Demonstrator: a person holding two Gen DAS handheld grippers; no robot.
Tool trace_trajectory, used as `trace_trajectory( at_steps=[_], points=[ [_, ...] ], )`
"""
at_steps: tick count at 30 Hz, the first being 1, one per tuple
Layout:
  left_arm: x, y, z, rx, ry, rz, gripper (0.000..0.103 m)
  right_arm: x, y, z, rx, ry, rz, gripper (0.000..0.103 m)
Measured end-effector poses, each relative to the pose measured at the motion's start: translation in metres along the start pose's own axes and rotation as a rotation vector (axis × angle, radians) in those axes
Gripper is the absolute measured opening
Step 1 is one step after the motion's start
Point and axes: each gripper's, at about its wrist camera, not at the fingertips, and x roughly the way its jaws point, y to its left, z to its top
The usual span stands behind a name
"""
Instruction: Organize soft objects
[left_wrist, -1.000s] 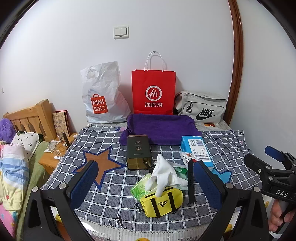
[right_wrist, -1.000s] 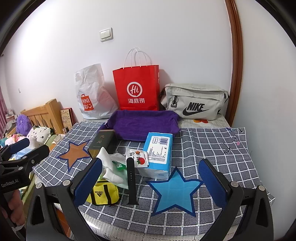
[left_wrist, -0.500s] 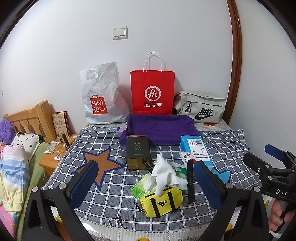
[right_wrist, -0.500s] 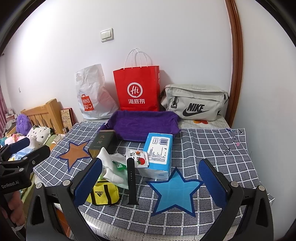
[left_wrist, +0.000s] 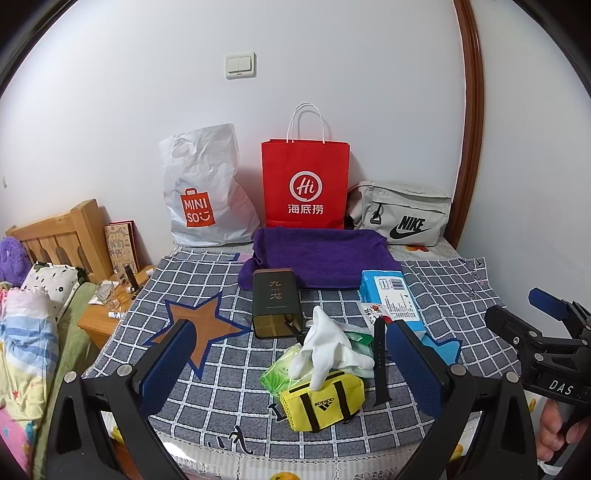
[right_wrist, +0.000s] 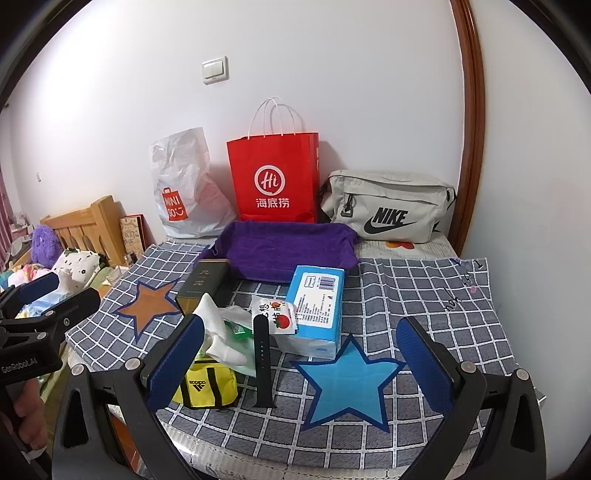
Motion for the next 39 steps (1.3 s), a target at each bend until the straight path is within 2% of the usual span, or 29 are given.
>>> trace_trajectory(
  at_steps=[11, 19, 29, 39],
  points=[
    [0.0, 0.001, 0.0, 0.001, 0.002, 0.005, 0.103, -0.001, 0.001, 0.0, -0.002, -0.009, 0.011, 0.103],
    [0.013, 0.012, 0.001, -0.014, 0.017, 0.011, 0.103, 0.012, -0.002, -0.003, 0.0, 0.008, 0.019, 0.103],
    [0.051, 0.027, -0.011, -0.045, 0.091, 0.016, 0.102, 0.045, -0.001, -0.017, -0.028, 0.057, 0.038, 0.102],
    [0.089, 0.029, -0.032, -0.03, 0.15, 0.025, 0.1, 0.09, -0.007, -0.038, -0.025, 0.129, 0.112, 0.091]
  ],
)
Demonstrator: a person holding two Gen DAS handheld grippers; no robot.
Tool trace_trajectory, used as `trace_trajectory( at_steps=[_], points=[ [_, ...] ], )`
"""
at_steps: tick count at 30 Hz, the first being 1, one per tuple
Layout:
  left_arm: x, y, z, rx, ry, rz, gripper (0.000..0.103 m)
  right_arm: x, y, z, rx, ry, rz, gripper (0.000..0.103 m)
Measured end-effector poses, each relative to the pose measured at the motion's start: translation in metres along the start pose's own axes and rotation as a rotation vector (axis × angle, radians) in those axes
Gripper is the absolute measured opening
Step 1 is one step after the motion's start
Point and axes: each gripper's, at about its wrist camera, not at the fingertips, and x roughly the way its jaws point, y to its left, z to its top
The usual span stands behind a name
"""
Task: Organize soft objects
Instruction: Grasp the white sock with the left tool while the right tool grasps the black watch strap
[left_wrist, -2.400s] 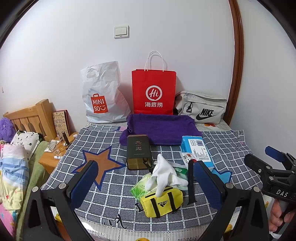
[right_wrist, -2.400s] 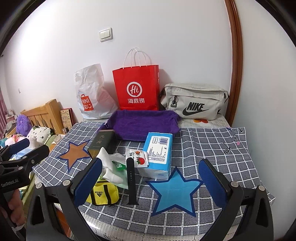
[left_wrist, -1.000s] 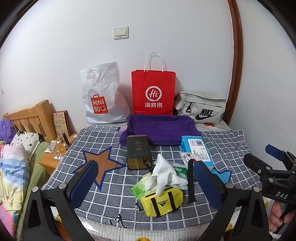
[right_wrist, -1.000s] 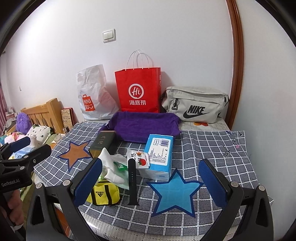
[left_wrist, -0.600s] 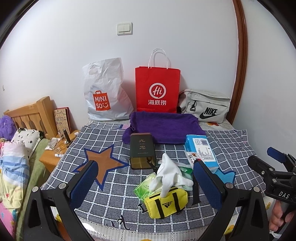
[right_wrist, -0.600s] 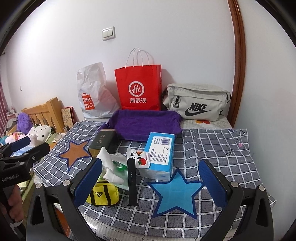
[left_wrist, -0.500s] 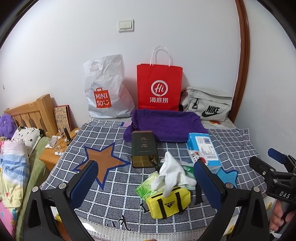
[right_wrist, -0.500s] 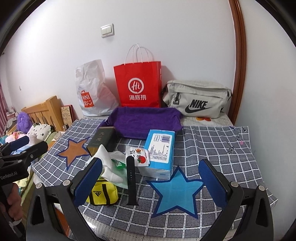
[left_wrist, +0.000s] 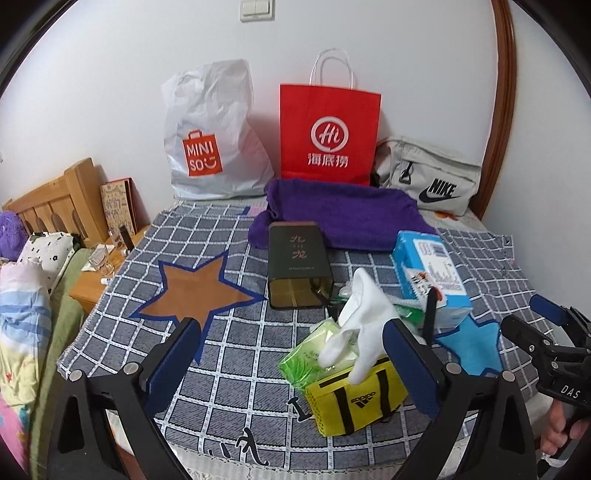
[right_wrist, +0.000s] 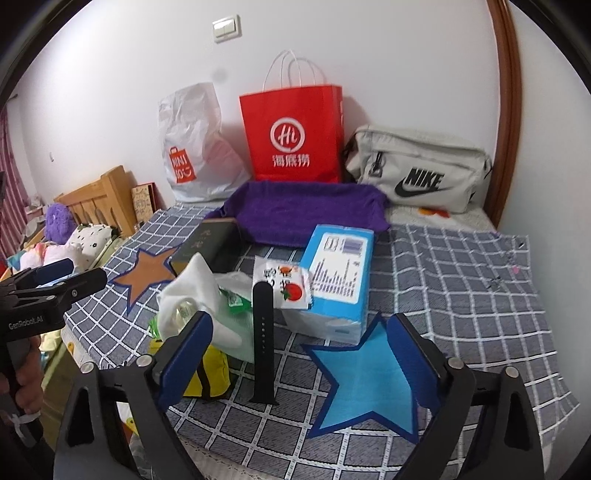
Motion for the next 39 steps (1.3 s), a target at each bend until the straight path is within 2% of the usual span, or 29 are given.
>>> trace_trajectory(
  at_steps=[5, 13, 20, 27, 29, 32, 34, 35, 36, 39],
  points=[
    [0.022, -0.001, -0.005, 0.004, 0.036, 0.004, 0.1, 0.026, -0.006, -0.011, 0.011, 0.057, 0.035, 0.085],
    [0.047, 0.0, -0.01, -0.007, 0.086, -0.024, 0.1, 0.07, -0.002, -0.029, -0.013, 0.147, 0.096, 0.065],
    [0.059, 0.001, -0.011, -0.013, 0.11, -0.034, 0.1, 0.086, 0.009, -0.035, -0.043, 0.162, 0.131, 0.065],
    [0.066, -0.001, -0.013, -0.003, 0.128, -0.043, 0.1, 0.106, 0.007, -0.033, 0.002, 0.173, 0.119, 0.065],
    [0.067, 0.0, -0.013, -0.004, 0.128, -0.05, 0.1, 0.11, 0.008, -0.033, 0.01, 0.169, 0.132, 0.062],
    [0.068, 0.0, -0.012, -0.004, 0.127, -0.063, 0.1, 0.116, 0.012, -0.033, -0.006, 0.171, 0.156, 0.051],
    [0.068, 0.0, -0.012, -0.003, 0.128, -0.073, 0.1, 0.116, 0.013, -0.033, -0.011, 0.169, 0.198, 0.029],
    [0.069, 0.001, -0.012, -0.003, 0.128, -0.078, 0.1, 0.115, 0.013, -0.033, -0.01, 0.167, 0.223, 0.023],
    [0.069, 0.0, -0.011, -0.002, 0.127, -0.082, 0.1, 0.112, 0.012, -0.033, -0.01, 0.165, 0.235, 0.02],
    [0.069, -0.002, -0.01, -0.001, 0.12, -0.104, 0.1, 0.107, 0.009, -0.032, -0.024, 0.156, 0.199, 0.02]
  ],
)
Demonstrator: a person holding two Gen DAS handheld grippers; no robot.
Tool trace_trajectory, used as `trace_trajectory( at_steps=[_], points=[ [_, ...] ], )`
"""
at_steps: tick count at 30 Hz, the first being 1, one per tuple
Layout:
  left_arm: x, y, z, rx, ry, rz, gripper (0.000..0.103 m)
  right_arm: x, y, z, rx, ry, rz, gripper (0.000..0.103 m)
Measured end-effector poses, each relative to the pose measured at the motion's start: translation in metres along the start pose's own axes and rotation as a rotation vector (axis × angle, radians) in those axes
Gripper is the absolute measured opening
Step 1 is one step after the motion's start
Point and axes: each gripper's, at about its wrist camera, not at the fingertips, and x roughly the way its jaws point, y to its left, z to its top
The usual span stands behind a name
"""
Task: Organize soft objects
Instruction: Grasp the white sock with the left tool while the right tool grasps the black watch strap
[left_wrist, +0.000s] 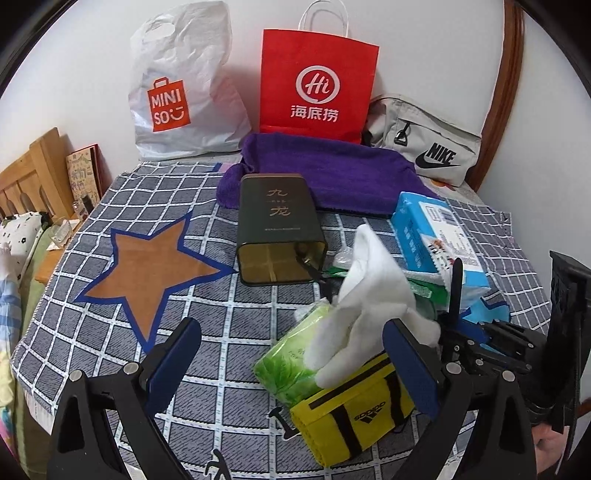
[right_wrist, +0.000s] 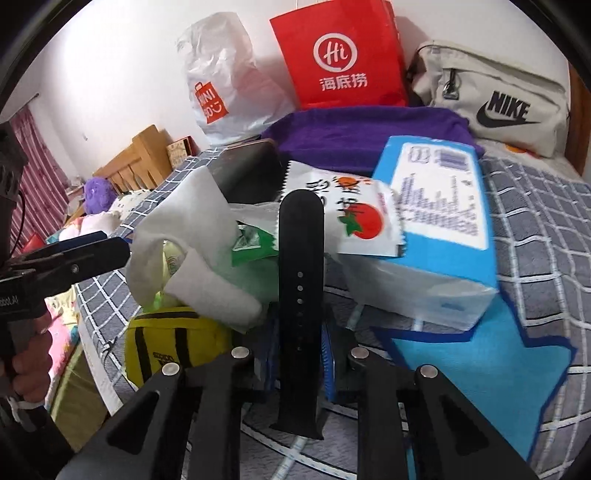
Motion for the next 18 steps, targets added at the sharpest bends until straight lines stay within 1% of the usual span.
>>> trace_trajectory(
  at_steps=[8, 13, 14, 15, 16, 17, 18],
  points=[
    [0.0, -0.024, 0.007, 0.058, -0.026, -0.046, 0.1, -0.024, -0.014, -0.003, 0.001, -0.023, -0.032, 0.02],
    [0.02, -0.041, 0.01, 0.093, 0.01, -0.011, 0.1, -0.031, -0.026, -0.01, 0.001, -0.013, -0.05, 0.02],
    [0.024, -0.043, 0.01, 0.094, 0.013, 0.0, 0.097, -0.031, -0.029, -0.012, 0.008, -0.008, -0.051, 0.02],
    [0.027, -0.044, 0.009, 0.095, 0.018, 0.01, 0.092, -0.031, -0.032, -0.014, 0.015, -0.002, -0.049, 0.02],
    [0.032, -0.045, 0.009, 0.097, 0.029, 0.022, 0.077, -0.031, -0.034, -0.016, 0.019, 0.004, -0.048, 0.02],
    [0.036, -0.044, 0.009, 0.095, 0.039, 0.024, 0.057, -0.031, -0.036, -0.018, 0.021, 0.008, -0.047, 0.02],
    [0.04, -0.042, 0.008, 0.083, 0.05, 0.023, 0.049, -0.03, -0.037, -0.018, 0.025, 0.01, -0.049, 0.02]
  ],
)
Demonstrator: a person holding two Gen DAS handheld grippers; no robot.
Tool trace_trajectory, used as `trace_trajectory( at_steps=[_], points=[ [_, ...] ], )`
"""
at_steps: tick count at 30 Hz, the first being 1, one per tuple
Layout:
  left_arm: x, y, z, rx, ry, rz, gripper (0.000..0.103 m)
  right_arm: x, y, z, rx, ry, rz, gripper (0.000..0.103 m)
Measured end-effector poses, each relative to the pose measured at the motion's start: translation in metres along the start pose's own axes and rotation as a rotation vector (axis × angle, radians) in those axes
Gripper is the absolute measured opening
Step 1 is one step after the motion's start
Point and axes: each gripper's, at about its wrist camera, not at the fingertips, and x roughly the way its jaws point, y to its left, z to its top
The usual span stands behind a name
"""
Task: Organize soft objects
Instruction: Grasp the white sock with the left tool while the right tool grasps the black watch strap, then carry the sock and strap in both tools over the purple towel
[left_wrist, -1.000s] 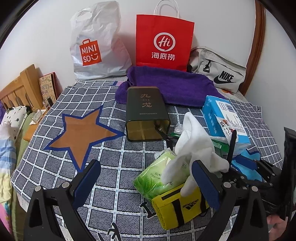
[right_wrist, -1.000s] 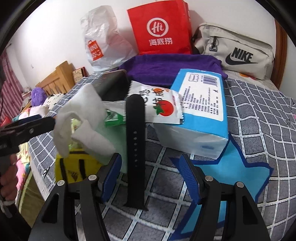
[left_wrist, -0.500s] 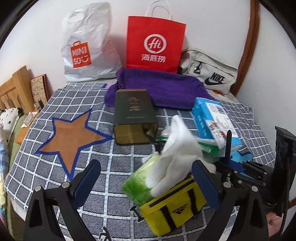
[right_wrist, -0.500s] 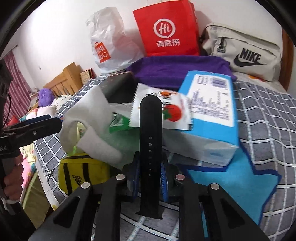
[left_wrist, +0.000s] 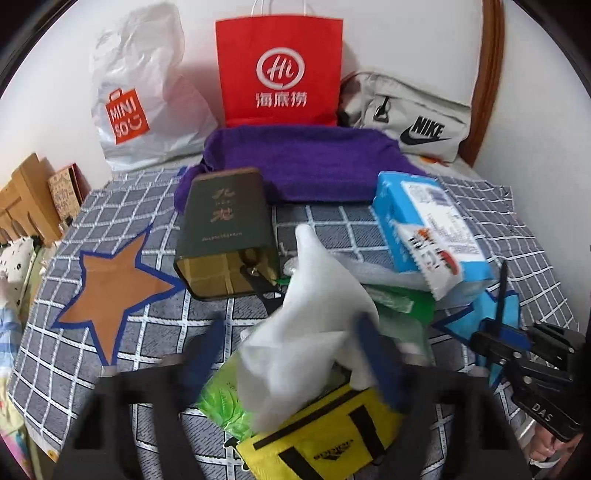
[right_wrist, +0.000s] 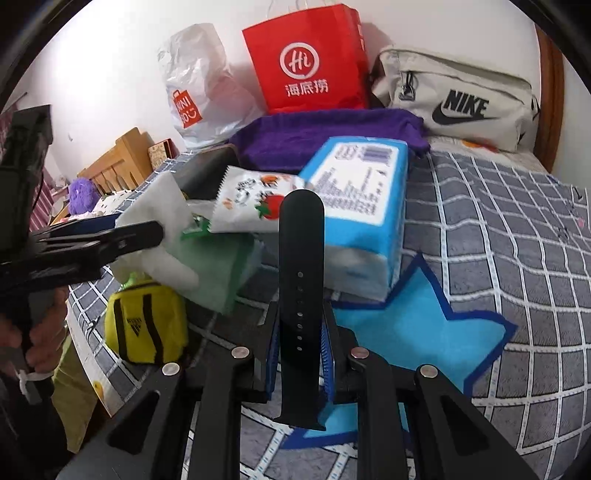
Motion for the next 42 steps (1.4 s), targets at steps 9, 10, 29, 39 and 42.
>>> trace_trajectory(
  at_steps=[9, 10, 29, 39, 42],
  points=[
    [-0.011, 0.041, 0.0, -0.09, -0.002, 0.002, 0.014, 0.002, 0.004, 0.006, -0.004, 0.007, -0.011, 0.02],
    [-0.014, 0.044, 0.001, -0.093, -0.008, 0.007, 0.013, 0.001, 0.005, 0.008, -0.007, 0.005, -0.011, 0.02],
    [-0.064, 0.064, 0.038, -0.128, -0.146, -0.028, 0.011, -0.03, 0.017, 0.047, -0.032, -0.032, -0.056, 0.02],
    [-0.09, 0.072, 0.052, -0.141, -0.203, -0.037, 0.011, -0.038, 0.021, 0.065, -0.043, -0.055, -0.053, 0.02],
    [-0.096, 0.072, 0.056, -0.142, -0.216, -0.041, 0.011, -0.039, 0.024, 0.071, -0.054, -0.06, -0.053, 0.02]
  ],
)
